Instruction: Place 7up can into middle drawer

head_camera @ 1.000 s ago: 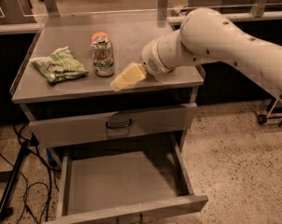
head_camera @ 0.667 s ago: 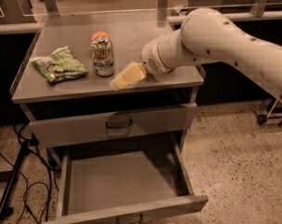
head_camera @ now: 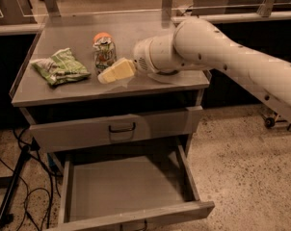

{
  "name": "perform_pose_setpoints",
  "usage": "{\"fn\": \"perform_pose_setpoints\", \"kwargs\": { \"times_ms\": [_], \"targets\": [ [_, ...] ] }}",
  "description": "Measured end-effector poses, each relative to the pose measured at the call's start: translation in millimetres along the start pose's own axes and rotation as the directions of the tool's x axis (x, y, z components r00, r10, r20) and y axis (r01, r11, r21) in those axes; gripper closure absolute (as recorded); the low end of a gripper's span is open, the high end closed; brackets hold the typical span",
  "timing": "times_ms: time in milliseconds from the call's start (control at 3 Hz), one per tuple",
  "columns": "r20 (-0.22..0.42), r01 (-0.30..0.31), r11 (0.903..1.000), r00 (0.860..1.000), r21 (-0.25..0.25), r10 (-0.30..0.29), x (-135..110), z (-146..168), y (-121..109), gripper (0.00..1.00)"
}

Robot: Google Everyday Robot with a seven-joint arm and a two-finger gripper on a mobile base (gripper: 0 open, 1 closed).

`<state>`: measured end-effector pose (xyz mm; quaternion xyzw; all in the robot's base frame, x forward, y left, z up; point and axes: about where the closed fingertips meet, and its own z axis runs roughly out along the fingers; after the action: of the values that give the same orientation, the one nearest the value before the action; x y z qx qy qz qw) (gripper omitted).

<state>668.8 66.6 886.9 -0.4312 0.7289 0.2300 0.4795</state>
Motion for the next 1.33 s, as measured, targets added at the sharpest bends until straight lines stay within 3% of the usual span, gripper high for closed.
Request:
{"fn": "perform_pose_setpoints", "kwargs": {
  "times_ms": [667, 1333],
  "targets": [
    [0.028, -0.029, 0.9995, 0.999, -0.016, 0.029, -5.9, 14.9, -0.7, 0.00],
    [0.098, -0.027, 0.9984, 0.995, -0.049, 0.032, -20.1, 54.4, -8.6, 0.00]
  ]
}}
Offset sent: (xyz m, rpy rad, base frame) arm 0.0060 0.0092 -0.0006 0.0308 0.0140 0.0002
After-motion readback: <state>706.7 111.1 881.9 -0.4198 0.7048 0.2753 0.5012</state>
